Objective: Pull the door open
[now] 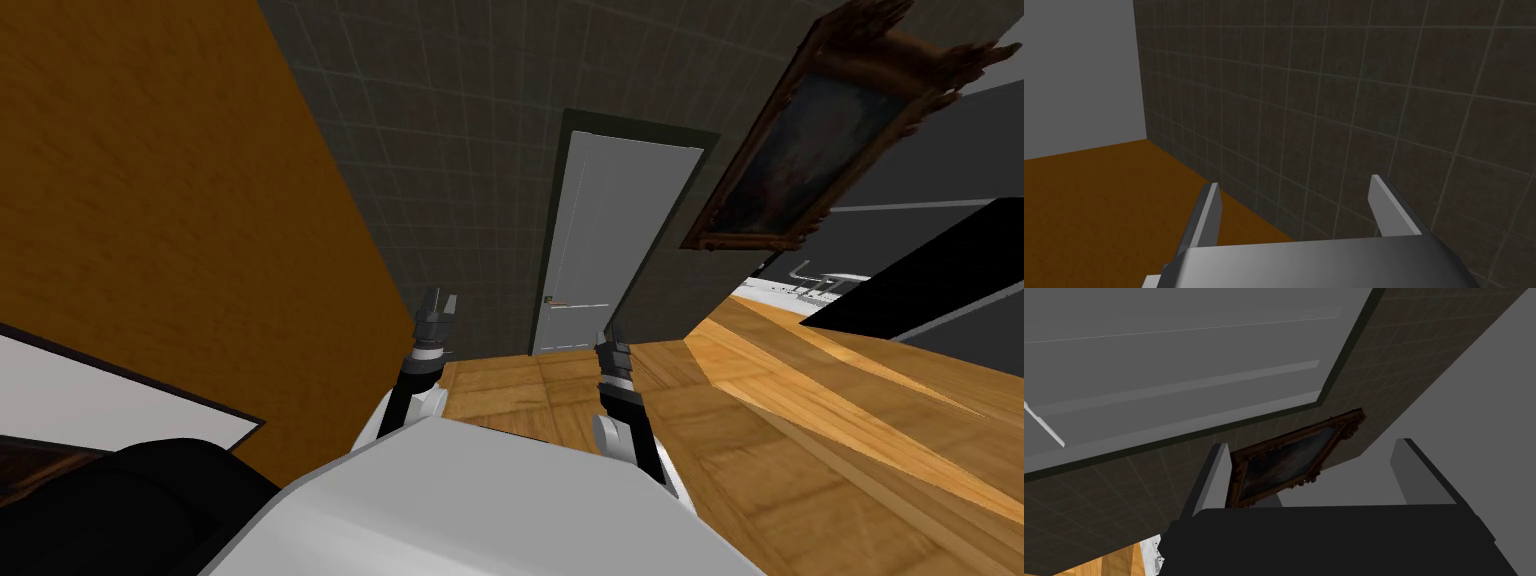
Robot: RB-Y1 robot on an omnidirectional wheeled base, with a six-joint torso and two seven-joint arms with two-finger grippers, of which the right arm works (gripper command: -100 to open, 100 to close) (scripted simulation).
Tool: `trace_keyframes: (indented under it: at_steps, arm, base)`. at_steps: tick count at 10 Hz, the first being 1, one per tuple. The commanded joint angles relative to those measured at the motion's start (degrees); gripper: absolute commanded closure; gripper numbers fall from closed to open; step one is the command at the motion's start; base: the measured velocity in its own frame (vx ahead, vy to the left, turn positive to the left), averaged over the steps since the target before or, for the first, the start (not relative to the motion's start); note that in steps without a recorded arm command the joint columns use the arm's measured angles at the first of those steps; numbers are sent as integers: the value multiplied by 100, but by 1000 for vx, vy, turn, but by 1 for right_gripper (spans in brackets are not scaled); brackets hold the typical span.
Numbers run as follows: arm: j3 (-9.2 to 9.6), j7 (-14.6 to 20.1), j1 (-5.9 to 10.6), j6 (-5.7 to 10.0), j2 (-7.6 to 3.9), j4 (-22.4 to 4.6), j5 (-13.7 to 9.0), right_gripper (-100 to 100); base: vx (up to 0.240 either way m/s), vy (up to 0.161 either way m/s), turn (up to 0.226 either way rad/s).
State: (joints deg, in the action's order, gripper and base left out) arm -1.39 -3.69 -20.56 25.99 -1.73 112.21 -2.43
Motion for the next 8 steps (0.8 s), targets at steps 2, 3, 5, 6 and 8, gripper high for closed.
trace_keyframes:
  at_steps: [2, 3, 5, 6, 8]
  arm:
    - [-36, 30, 112, 100, -51, -328, -33, -100]
    - [-66, 53, 202, 171, -94, -552, -62, -100]
    - [-97, 78, 298, 247, -139, -818, -93, -100]
    - [-130, 104, 397, 325, -184, -990, -125, -100]
    - [-162, 130, 497, 404, -229, -1355, -157, -100]
  base:
    - [41, -29, 97]
    - [47, -36, 125]
    - [41, -36, 101]
    - [67, -55, 214]
    - [51, -46, 95]
